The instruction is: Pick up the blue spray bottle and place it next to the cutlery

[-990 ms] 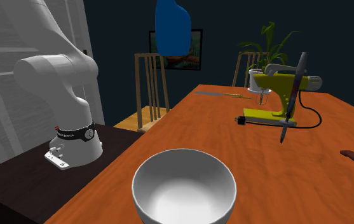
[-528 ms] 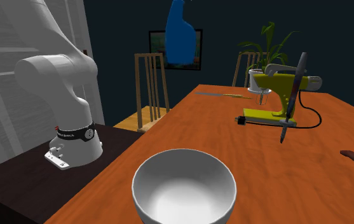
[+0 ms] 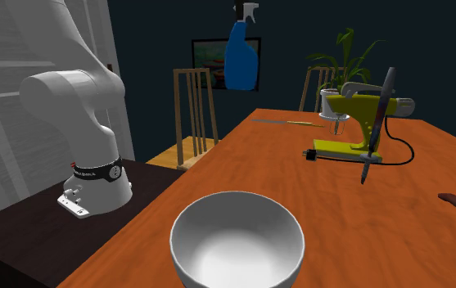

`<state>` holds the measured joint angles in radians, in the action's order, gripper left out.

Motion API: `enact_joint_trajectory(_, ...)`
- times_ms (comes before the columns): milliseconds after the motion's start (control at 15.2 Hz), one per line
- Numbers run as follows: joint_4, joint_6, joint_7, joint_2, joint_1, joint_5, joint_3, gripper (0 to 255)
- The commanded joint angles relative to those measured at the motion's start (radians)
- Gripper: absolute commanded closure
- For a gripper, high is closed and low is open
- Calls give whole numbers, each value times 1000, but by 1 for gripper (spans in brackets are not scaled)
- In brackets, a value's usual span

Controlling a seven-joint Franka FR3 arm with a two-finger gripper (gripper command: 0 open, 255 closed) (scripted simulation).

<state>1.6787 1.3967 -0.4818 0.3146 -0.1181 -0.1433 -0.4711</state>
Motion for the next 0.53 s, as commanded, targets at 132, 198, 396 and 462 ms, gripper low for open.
enact_joint_trajectory(132, -35, 46, -106, -79, -21, 18, -85, 255)
enact_joint_trajectory(198, -48, 57, -134, -104, -27, 27, -107, 255)
enact_joint_trajectory(396, -95, 86, -223, -190, -49, 67, -174, 255)
enact_joint_trajectory(462, -114, 95, -254, -223, -59, 86, -196, 255)
